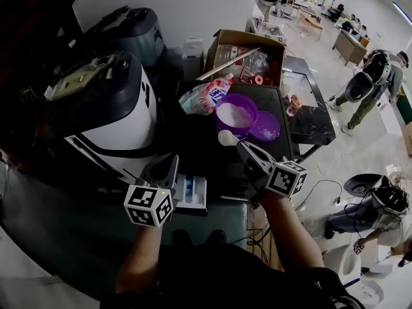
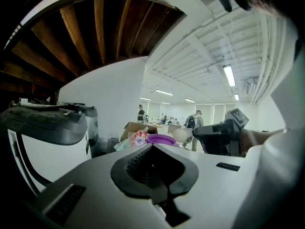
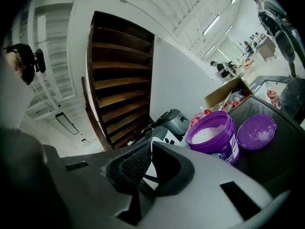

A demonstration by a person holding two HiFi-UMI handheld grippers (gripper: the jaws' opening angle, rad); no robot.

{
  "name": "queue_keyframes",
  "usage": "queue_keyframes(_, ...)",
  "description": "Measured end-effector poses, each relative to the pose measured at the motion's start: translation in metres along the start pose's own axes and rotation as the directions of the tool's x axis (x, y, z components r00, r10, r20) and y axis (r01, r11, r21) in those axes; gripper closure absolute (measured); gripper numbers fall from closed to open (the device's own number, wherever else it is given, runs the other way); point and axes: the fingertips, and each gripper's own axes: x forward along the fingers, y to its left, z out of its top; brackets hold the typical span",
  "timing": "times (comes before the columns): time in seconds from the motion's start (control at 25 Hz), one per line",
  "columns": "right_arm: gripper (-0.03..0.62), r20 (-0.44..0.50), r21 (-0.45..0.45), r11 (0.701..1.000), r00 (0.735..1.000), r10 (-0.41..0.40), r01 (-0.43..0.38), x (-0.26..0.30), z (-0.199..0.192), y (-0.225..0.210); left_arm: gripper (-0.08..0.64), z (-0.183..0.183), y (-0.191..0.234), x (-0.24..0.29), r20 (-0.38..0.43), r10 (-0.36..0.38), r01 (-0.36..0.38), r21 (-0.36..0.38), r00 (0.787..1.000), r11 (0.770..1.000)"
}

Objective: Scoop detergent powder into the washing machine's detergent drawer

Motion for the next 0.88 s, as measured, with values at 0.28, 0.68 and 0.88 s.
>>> queue_keyframes(0.28, 0.574, 0.035, -0.018, 0.998, 0.997, -0.066, 0.067, 0.011, 0.014, -0.014, 0.558, 0.002, 0.005, -0.002, 0.009, -0.028, 0.028, 0.013, 1.000, 1.000)
queue_keyframes(0.68, 0.573, 0.067, -0.086, 0.977, 0.980, -0.189, 0.194, 0.026, 0.030, -0.048, 0.558, 0.012, 0.034, 0.001, 0.033, -0.045, 0.044, 0.019, 0.998, 0.999)
queue_keyframes(0.88, 0.573, 0.062, -0.054, 0.967, 0.967, -0.247, 0.250, 0.039, 0.032, -0.074, 0.558, 0.017, 0.045, 0.006, 0.044, -0.042, 0.041, 0.020, 0.998, 0.999)
